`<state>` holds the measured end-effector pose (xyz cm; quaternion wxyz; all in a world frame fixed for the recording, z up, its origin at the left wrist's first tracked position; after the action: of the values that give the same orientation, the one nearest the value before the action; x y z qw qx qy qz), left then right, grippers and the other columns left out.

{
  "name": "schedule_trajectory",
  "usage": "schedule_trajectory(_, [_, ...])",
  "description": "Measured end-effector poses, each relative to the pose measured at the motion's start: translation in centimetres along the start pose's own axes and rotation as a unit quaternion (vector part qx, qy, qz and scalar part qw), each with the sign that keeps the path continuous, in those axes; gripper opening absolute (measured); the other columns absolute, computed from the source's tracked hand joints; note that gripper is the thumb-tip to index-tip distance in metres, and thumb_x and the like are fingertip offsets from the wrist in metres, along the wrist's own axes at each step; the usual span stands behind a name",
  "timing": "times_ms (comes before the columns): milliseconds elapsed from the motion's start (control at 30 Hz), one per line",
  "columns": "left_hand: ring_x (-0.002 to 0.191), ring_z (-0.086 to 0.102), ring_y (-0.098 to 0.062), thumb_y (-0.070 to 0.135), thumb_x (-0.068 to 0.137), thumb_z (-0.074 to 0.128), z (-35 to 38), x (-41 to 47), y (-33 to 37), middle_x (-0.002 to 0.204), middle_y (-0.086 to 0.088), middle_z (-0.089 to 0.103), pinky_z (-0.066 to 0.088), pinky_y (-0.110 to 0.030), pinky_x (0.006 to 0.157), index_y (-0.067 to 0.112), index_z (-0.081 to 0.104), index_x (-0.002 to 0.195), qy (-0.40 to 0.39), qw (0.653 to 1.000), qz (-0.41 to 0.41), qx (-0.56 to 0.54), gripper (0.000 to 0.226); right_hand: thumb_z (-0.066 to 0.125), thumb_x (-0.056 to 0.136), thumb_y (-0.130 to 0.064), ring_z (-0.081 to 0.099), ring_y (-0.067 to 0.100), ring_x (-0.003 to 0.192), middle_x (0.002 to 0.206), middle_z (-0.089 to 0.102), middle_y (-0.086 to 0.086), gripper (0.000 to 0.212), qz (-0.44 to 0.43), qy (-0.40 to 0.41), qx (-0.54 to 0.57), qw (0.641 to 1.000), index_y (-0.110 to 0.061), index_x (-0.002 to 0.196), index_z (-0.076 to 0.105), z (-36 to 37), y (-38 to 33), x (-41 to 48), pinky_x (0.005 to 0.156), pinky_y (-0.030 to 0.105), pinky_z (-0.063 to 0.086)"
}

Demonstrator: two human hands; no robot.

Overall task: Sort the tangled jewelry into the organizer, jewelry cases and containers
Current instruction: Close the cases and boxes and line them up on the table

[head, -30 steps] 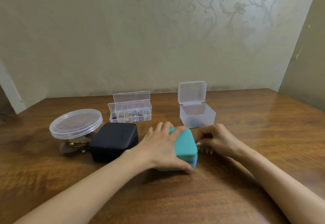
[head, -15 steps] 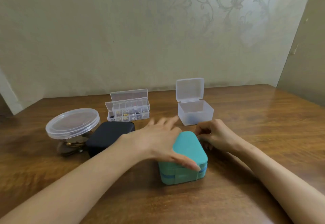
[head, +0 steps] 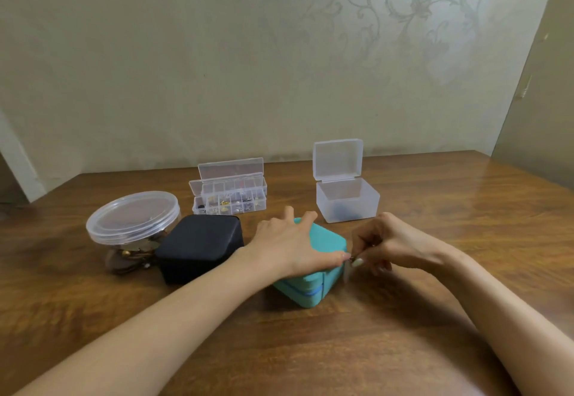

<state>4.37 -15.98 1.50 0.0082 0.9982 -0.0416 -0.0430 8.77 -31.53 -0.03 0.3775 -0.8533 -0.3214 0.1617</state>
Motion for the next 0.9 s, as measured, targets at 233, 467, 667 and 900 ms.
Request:
schedule_trajectory(233, [0.12, 0.043, -0.038, 0.085, 0.074, 0.01, 0.0, 0.7, 0.5, 0.134, -0.023, 0.041, 0.036, -0.039, 0.084, 0.018, 0.029, 0.143, -0.016, 0.995, -0.089, 0.051, 0.098, 0.067, 0.084, -0.006, 0.06, 0.016, 0.055, 0.069, 0.069, 0.015, 0.008, 0.007, 0.038, 0.092, 0.995, 0.001, 0.083, 0.069, 0.4, 1.5, 0.8, 0.049, 0.021, 0.049])
schedule_trajectory(467, [0.144, 0.002, -0.019, 0.069, 0.076, 0.053, -0.7, -0.8, 0.2, 0.157, 0.011, -0.001, 0.004, -0.049, 0.116, 0.045, 0.004, 0.145, -0.094, 0.971, 0.215, -0.038, 0.088, 0.066, 0.087, -0.016, 0.06, 0.016, 0.053, 0.068, 0.069, 0.006, 0.004, -0.007, 0.17, 0.005, 0.985, -0.015, 0.087, 0.07, 0.0, 2.4, 1.6, 0.052, 0.028, 0.051])
schedule_trajectory(667, [0.126, 0.033, -0.031, 0.066, 0.082, 0.048, 0.0, -0.4, -0.6, 0.142, -0.009, 0.031, 0.027, -0.045, 0.102, 0.033, 0.033, 0.139, 0.035, 0.994, 0.048, 0.092, 0.068, 0.073, 0.08, -0.016, 0.054, 0.008, 0.071, 0.095, 0.059, -0.003, 0.025, -0.073, 0.464, -0.134, 0.873, -0.023, 0.104, 0.068, -2.5, 2.7, 0.3, 0.065, 0.023, 0.045])
schedule_trajectory(900, [0.134, 0.025, -0.032, 0.026, 0.095, 0.046, 0.8, 3.2, -1.3, 0.141, -0.017, 0.029, 0.015, -0.047, 0.115, 0.009, 0.032, 0.136, 0.104, 0.991, -0.084, -0.03, 0.047, 0.073, 0.08, -0.033, 0.024, 0.032, 0.136, 0.149, 0.027, 0.01, 0.063, 0.077, 0.348, -0.147, 0.923, -0.029, 0.137, 0.045, -2.8, 5.9, 1.9, 0.111, 0.04, 0.021])
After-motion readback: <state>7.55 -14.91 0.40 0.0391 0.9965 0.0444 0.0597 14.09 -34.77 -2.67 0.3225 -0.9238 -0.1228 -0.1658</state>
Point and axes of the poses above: each hand's wrist, its own x-axis towards the middle knuckle, its own z-axis out of the palm, y = z × x, the point moved 4 cm from there along x, towards the middle knuckle
